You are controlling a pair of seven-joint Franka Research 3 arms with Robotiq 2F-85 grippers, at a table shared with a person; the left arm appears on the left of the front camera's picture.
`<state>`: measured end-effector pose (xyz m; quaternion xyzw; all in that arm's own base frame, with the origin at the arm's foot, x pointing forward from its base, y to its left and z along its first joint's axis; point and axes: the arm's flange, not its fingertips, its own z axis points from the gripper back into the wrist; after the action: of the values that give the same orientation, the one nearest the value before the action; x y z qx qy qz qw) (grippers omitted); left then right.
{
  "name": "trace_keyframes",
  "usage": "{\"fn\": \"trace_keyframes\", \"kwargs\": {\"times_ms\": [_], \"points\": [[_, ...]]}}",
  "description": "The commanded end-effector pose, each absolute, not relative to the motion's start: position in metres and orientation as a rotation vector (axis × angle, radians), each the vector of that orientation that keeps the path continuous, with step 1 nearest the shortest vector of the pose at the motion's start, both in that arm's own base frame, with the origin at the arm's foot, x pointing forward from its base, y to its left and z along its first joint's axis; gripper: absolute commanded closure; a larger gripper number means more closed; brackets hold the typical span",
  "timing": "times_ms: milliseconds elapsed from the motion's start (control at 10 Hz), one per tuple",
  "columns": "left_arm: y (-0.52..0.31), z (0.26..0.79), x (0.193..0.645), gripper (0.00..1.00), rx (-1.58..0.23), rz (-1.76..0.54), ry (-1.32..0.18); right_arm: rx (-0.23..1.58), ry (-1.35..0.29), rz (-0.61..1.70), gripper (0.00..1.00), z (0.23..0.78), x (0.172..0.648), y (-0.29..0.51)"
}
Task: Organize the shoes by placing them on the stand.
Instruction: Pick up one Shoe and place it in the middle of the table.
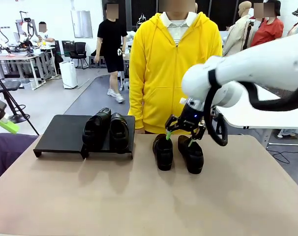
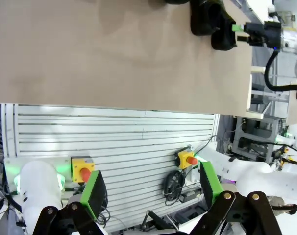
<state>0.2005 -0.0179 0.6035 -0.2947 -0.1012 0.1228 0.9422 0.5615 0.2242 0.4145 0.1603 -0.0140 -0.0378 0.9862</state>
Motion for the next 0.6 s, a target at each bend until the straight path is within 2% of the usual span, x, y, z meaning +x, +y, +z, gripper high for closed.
{"fn": "trace_keyframes", "kwargs": {"times_ms": [0, 100, 300, 500], "points": [[-0.015, 0.604, 0.199, 0.0, -0.607, 0.234, -0.205, 0.262, 0.054, -0.065, 0.0, 0.421, 0.572, 0.235], [-0.015, 0.604, 0.199, 0.0, -0.607, 0.234, -0.205, 0.322, -0.028, -0.076, 0.0, 0.414, 0.561, 0.224], [-0.015, 0.604, 0.199, 0.0, -0.607, 0.234, -0.205, 0.322, -0.028, -0.076, 0.0, 0.414, 0.561, 0.224], [-0.015, 0.604, 0.199, 0.0, -0.607, 0.234, -0.205, 0.204, 0.035, -0.034, 0.0, 0.397, 0.584, 0.244]]}}
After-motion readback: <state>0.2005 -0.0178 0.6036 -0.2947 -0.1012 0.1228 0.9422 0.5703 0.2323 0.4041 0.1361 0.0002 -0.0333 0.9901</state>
